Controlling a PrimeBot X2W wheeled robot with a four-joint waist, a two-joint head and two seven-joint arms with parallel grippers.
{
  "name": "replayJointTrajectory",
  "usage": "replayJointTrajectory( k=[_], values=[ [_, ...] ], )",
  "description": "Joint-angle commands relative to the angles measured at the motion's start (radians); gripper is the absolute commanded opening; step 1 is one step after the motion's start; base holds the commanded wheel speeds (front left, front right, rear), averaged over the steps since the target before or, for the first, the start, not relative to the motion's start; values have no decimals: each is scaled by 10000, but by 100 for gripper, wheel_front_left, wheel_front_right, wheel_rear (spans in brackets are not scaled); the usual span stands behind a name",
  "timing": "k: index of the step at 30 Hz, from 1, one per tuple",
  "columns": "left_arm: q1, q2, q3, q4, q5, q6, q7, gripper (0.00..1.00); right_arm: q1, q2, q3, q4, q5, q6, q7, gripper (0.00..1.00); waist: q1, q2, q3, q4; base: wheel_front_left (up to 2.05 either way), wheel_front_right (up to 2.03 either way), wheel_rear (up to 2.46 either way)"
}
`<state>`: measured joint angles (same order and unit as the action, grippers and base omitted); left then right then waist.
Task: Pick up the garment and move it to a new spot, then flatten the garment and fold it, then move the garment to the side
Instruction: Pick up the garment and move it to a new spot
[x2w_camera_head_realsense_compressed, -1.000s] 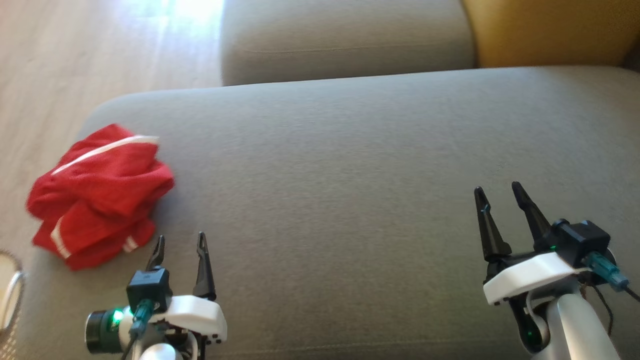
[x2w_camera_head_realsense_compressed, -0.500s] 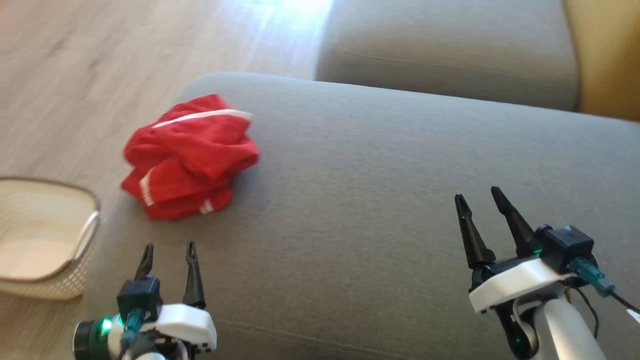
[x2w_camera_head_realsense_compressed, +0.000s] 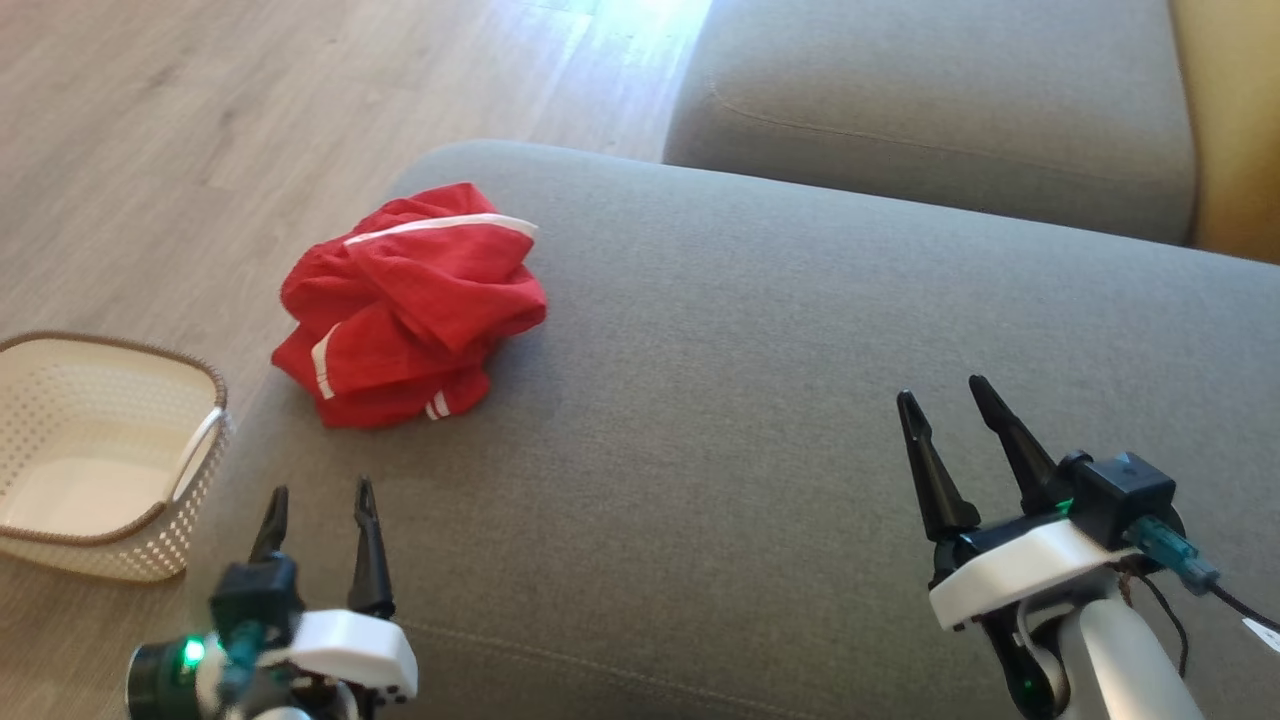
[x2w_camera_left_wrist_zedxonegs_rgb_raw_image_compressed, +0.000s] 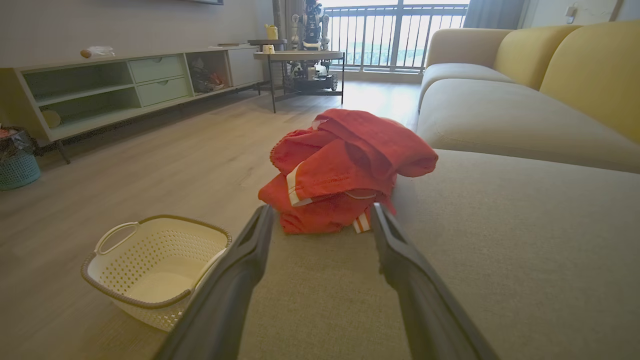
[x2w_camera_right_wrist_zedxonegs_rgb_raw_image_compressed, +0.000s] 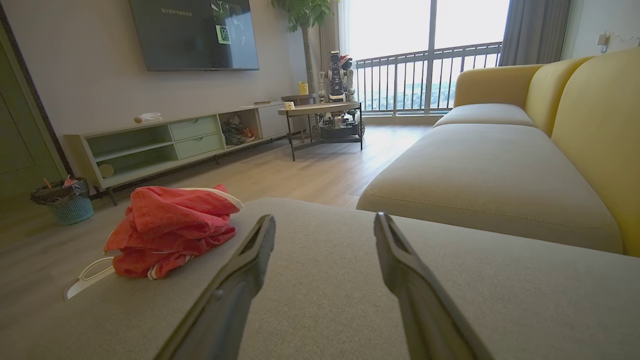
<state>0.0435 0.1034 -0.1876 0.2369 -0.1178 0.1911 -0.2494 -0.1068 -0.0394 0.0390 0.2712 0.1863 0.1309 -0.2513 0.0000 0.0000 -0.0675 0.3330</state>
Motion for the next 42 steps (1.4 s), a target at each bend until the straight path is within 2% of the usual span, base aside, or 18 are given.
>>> replayJointTrajectory(
  k=[1, 5, 11, 16, 22, 24, 30, 38, 39, 40, 42],
  values=[
    [-373, 128, 407, -404, -83, -93, -124, 100, -167, -108, 228, -360, 35, -2, -105, 100, 0, 0, 32, -81, 0, 0, 0],
    [-485, 282, 696, -518, -381, -300, -124, 100, -192, -108, 185, -407, -67, -2, -105, 100, 0, 0, 208, -339, 0, 0, 0],
    [-1407, 1062, 1146, -1049, -836, -832, 496, 100, -534, -108, 89, -728, -433, -2, -105, 100, 0, 0, 1038, -927, 0, 0, 0],
    [-2642, 1952, 1747, -1145, -1416, -1261, 1782, 100, -971, -108, -34, -1054, -712, -2, -105, 100, 0, 0, 1829, -1287, 0, 0, 0],
    [-4232, 2925, 1871, -100, -2112, -2168, 3673, 100, -1390, -108, -132, -1300, -946, -2, -64, 100, 0, 0, 2583, -1590, 0, 0, 0],
    [-4719, 3084, 1844, 379, -2383, -2433, 4220, 100, -1465, -108, -131, -1348, -991, -2, -52, 100, 0, 0, 2766, -1670, 0, 0, 0],
    [-5780, 3331, 1620, 1786, -2848, -2813, 5302, 100, -1553, -108, -67, -1478, -1350, -2, -40, 100, 0, 0, 3156, -1871, 0, 0, 0],
    [-6853, 3368, 1429, 3425, -3092, -2959, 5638, 100, -1605, -108, 36, -1599, -1386, -2, -14, 100, 0, 0, 3426, -1992, 0, 0, 0],
    [-6970, 3371, 1381, 3662, -3104, -2976, 5689, 55, -1614, -108, 48, -1609, -1386, -2, -9, 100, 0, 0, 3447, -2009, 0, 0, 0],
    [-7092, 3403, 1358, 3884, -3099, -2987, 5665, 0, -1626, -108, 67, -1617, -1384, -2, -3, 100, 0, 0, 3468, -2032, 0, 0, 0],
    [-7299, 3475, 1298, 4256, -3027, -3000, 5498, 0, -1648, -108, 106, -1616, -1367, -2, 2, 100, 0, 0, 3481, -2080, 0, 0, 0]
  ],
)
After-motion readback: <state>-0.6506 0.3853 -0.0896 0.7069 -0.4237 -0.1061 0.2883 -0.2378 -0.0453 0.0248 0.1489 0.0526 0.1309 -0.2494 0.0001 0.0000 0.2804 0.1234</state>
